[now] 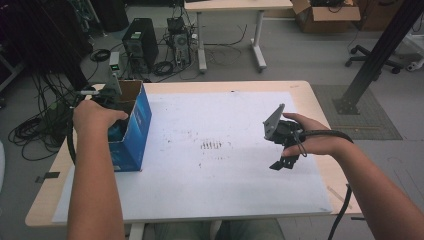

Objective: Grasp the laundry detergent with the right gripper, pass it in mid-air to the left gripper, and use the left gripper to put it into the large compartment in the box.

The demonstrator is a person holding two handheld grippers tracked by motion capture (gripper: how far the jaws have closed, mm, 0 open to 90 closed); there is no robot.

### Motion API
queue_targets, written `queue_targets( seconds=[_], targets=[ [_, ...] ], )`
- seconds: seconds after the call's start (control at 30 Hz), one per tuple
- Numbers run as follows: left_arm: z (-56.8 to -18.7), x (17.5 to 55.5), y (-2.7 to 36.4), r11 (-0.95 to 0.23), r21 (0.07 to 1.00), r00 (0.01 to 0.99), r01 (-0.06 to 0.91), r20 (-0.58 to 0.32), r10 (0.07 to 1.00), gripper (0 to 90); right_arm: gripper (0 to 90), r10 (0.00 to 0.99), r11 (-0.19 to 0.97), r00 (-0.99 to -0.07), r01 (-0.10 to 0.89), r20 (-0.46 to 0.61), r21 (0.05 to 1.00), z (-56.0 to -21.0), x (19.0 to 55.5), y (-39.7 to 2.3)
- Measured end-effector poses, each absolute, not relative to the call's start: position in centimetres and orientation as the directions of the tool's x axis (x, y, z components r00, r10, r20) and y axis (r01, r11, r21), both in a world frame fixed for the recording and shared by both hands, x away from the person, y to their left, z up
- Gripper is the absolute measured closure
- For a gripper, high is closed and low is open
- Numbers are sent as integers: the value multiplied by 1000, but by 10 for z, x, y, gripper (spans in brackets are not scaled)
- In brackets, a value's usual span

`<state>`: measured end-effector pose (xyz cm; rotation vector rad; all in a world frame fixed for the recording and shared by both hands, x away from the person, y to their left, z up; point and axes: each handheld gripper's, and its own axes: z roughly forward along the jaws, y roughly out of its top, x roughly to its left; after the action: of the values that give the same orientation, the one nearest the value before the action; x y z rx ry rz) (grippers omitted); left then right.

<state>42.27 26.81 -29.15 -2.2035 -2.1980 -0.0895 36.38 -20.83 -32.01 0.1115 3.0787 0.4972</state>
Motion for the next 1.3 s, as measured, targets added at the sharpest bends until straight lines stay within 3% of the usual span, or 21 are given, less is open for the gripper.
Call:
queue_targets(
  seconds=[1.03,1.3],
  targets=[
    [-259,414,263,9,57,-15,998,92,996,267,30,72,942,-997,61,-23,330,-317,359,-211],
    [-247,408,262,-10,59,5,998,89,996,210,29,67,939,-997,52,-33,339,-314,357,-211]
  ],
)
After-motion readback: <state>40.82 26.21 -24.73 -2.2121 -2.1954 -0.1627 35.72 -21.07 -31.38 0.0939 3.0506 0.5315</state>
